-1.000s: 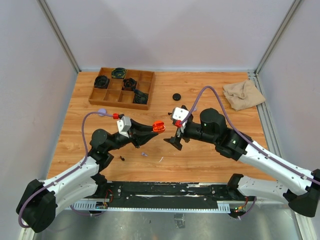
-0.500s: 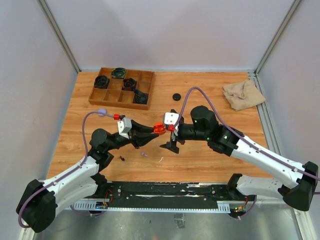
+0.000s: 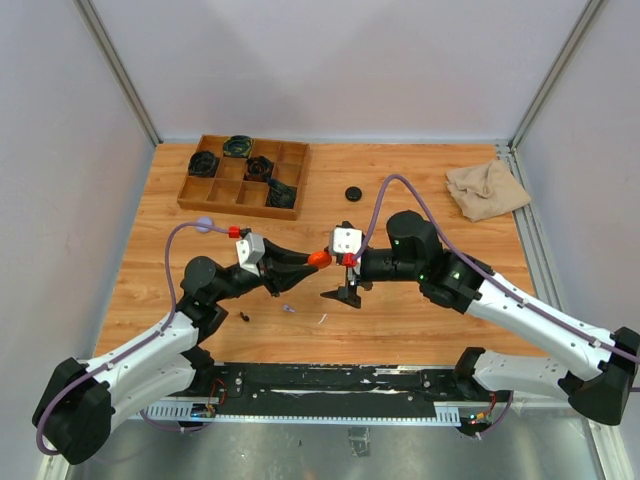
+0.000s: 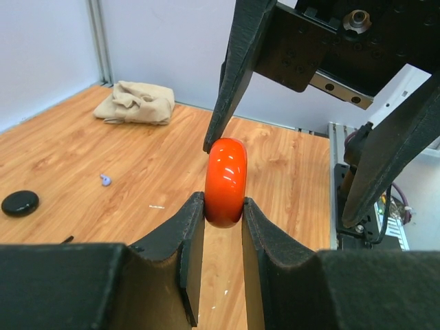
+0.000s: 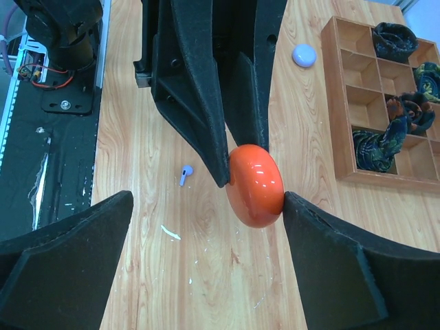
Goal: Insert the wireless bluetooth earbuds into the charging case
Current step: Close the charging case, then place the charging case at the center of the board.
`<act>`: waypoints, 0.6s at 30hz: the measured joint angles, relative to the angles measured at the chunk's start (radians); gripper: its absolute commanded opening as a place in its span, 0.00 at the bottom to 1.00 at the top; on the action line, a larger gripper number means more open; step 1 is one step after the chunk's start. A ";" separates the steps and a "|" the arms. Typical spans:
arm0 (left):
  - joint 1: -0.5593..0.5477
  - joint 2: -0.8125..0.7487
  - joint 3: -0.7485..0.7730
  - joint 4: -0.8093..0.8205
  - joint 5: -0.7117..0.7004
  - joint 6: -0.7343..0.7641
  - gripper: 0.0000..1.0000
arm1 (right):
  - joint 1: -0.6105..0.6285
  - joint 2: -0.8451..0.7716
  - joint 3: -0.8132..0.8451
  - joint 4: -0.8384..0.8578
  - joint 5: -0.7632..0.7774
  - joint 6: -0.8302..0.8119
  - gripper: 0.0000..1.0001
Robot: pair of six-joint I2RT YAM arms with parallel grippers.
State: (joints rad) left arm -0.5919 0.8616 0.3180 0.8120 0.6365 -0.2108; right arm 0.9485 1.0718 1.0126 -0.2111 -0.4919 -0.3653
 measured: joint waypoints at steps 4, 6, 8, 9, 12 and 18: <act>-0.001 0.000 0.003 0.000 -0.004 -0.002 0.00 | 0.000 -0.008 0.000 -0.002 0.003 -0.003 0.88; 0.000 0.000 0.003 0.000 -0.006 -0.003 0.00 | 0.000 -0.015 0.000 -0.002 0.013 -0.003 0.86; 0.000 0.001 0.003 -0.005 -0.009 -0.002 0.00 | 0.000 -0.026 -0.002 -0.003 0.021 -0.002 0.83; 0.000 0.003 0.003 -0.008 -0.009 0.001 0.00 | -0.007 -0.033 -0.003 -0.003 0.021 -0.001 0.82; 0.000 0.011 0.004 -0.018 0.003 0.006 0.00 | -0.046 -0.047 -0.006 -0.003 0.008 0.006 0.76; 0.000 0.029 0.023 -0.052 0.065 0.015 0.00 | -0.115 -0.034 -0.011 -0.003 -0.036 0.031 0.62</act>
State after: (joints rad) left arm -0.5922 0.8906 0.3405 0.7601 0.7017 -0.1955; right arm 0.8337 1.0374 1.0016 -0.2142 -0.5282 -0.3347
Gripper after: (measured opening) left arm 0.287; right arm 0.656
